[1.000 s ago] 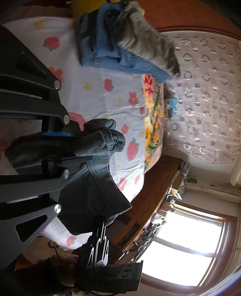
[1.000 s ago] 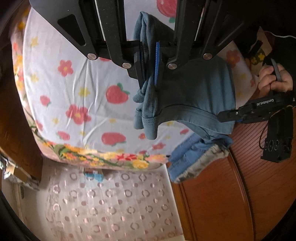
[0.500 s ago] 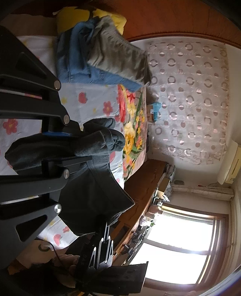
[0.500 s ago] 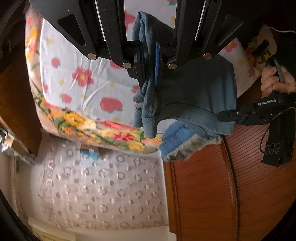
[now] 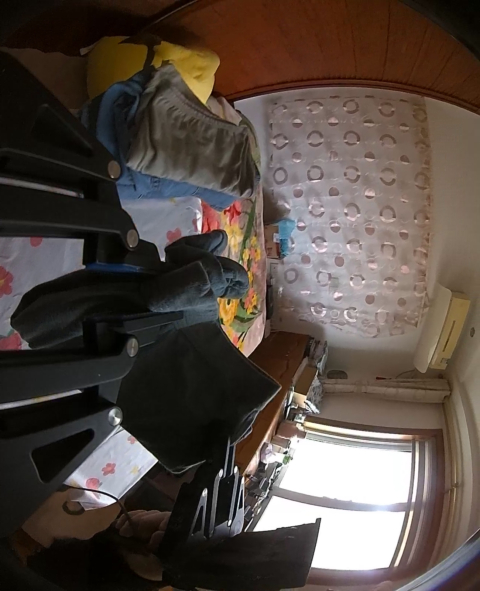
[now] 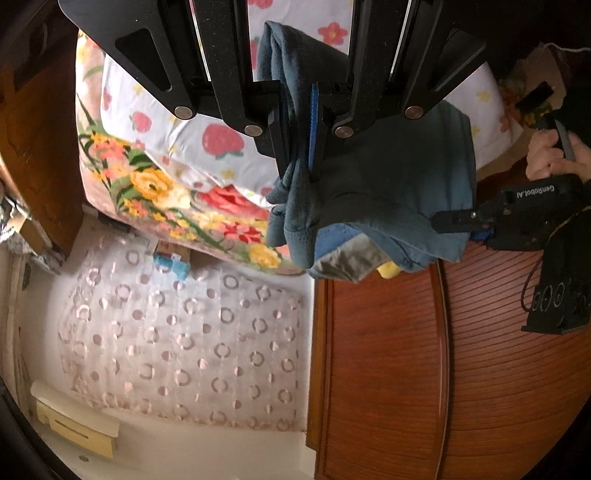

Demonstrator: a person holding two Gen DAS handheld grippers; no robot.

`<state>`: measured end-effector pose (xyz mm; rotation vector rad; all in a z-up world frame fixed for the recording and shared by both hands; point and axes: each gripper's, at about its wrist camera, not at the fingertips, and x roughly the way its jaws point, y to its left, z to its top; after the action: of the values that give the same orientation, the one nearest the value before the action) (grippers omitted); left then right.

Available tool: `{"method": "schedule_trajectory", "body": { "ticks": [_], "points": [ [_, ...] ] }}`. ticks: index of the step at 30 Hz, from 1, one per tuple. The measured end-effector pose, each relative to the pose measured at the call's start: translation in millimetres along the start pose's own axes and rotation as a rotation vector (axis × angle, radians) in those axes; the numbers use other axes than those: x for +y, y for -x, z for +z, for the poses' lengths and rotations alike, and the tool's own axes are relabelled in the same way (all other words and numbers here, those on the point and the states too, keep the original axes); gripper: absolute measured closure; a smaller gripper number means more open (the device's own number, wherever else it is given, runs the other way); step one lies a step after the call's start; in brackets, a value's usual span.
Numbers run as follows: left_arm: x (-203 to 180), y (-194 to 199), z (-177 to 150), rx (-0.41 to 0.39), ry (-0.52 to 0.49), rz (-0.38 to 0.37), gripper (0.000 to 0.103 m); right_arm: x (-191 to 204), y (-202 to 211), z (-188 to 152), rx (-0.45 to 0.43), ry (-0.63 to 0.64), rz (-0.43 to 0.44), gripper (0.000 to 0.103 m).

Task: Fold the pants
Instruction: 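Lift the folded shorts with both tools and carry them toward the jeans stack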

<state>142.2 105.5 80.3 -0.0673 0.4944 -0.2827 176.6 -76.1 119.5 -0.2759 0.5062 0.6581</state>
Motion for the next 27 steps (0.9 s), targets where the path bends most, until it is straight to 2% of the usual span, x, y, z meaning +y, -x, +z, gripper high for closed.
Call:
{"method": "schedule_trajectory", "body": {
  "ticks": [14,27],
  "points": [
    [18,-9,23,-0.005,-0.01,0.031,0.09,0,-30,38,-0.013,0.034,0.005,0.097],
    [49,-2,38,-0.027,0.01,0.135,0.09,9,-63,78,-0.042,0.08,0.052,0.098]
  ]
}}
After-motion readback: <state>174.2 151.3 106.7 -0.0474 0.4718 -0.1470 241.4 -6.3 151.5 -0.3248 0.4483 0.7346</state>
